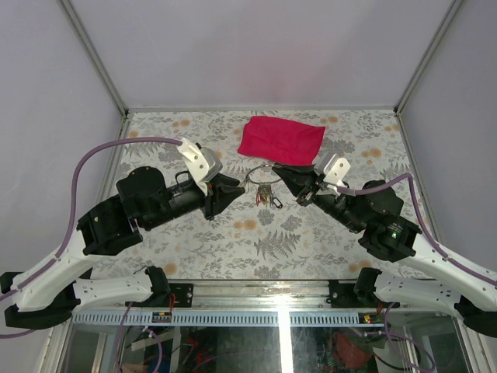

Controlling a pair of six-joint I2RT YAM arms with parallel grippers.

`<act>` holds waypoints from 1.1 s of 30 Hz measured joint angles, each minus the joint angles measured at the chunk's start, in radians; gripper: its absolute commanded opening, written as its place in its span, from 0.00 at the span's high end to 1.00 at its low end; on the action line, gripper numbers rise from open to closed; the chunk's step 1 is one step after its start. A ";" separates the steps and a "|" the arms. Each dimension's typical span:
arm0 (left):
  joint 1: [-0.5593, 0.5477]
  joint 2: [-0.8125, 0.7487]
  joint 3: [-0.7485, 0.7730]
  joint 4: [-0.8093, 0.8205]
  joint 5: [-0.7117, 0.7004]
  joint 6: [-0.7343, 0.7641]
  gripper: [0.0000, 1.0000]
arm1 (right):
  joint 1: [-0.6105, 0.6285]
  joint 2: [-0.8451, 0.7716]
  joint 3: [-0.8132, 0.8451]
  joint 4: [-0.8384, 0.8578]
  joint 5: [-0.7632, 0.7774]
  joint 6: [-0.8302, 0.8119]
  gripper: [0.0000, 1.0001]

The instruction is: Put the keys on the keyring

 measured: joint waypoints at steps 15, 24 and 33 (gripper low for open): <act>0.000 -0.003 0.012 0.000 0.000 0.005 0.76 | 0.000 0.000 0.000 -0.001 0.002 -0.001 1.00; 0.000 -0.005 0.029 0.006 -0.002 0.006 0.75 | 0.000 0.000 -0.006 -0.026 0.003 -0.002 1.00; 0.000 -0.006 0.028 0.014 -0.016 0.007 0.73 | 0.000 0.000 -0.011 -0.029 0.004 0.000 1.00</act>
